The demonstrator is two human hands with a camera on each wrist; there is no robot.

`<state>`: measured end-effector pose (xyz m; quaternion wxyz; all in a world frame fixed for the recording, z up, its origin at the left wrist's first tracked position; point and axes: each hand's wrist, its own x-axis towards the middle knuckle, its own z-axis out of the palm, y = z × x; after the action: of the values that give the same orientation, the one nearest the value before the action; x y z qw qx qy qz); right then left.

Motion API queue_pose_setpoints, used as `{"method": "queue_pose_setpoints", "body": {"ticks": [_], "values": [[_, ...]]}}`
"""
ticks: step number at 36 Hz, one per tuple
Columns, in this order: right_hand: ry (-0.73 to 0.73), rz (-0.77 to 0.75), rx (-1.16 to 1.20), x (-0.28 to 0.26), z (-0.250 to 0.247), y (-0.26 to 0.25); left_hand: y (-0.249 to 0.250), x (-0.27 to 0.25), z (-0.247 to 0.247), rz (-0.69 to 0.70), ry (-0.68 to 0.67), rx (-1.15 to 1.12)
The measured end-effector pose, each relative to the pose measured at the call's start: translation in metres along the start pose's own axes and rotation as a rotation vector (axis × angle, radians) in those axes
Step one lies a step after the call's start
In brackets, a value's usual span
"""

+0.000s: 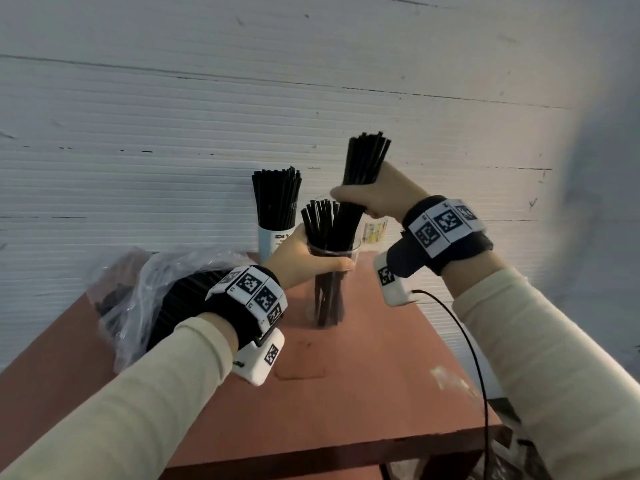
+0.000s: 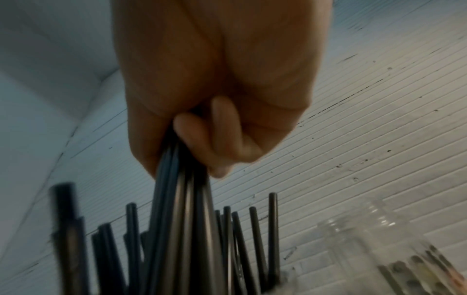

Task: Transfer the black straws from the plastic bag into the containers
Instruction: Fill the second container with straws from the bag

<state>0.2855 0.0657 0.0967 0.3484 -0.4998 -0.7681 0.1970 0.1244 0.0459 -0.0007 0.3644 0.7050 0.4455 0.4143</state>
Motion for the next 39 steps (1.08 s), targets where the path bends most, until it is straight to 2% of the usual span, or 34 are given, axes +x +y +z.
{"method": "queue_pose_setpoints", "body": {"ticks": [4, 6, 8, 10, 13, 16, 19, 21, 26, 30, 33, 36, 39], "values": [[-0.236, 0.038, -0.142, -0.005, 0.013, 0.005, -0.006, 0.001, 0.001, 0.005, 0.027, 0.000], [-0.261, 0.031, -0.132, -0.009, 0.016, 0.007, -0.007, 0.001, 0.001, 0.007, 0.027, 0.007], [-0.173, 0.041, -0.143, -0.013, 0.017, 0.007, -0.009, 0.002, 0.001, -0.006, 0.032, 0.004], [-0.018, 0.036, -0.153, -0.016, 0.017, 0.010, -0.008, 0.002, 0.001, -0.015, 0.032, -0.001], [0.156, -0.139, -0.088, -0.021, 0.022, 0.009, -0.007, 0.003, 0.001, -0.013, 0.029, 0.006], [0.130, -0.276, -0.151, -0.023, 0.028, 0.004, -0.006, 0.002, 0.001, -0.007, 0.021, 0.006], [0.010, -0.218, -0.274, -0.024, 0.032, 0.002, -0.006, 0.002, 0.002, -0.006, 0.018, 0.000], [0.003, -0.194, -0.294, -0.026, 0.034, 0.001, -0.004, 0.001, 0.005, -0.009, 0.018, -0.017], [0.087, -0.244, -0.257, -0.029, 0.027, -0.008, 0.002, -0.003, 0.004, 0.011, -0.021, -0.038], [0.242, -0.374, -0.229, -0.033, 0.028, -0.016, 0.001, -0.016, -0.008, -0.147, -0.062, 0.089], [0.356, -0.478, -0.168, -0.038, 0.035, -0.026, 0.000, -0.029, -0.020, -0.155, 0.028, 0.160], [0.436, -0.559, -0.118, -0.044, 0.048, -0.040, 0.004, -0.045, -0.041, -0.023, 0.204, 0.296], [0.413, -0.580, -0.087, -0.050, 0.067, -0.054, 0.010, -0.064, -0.068, 0.043, 0.297, 0.304]]}}
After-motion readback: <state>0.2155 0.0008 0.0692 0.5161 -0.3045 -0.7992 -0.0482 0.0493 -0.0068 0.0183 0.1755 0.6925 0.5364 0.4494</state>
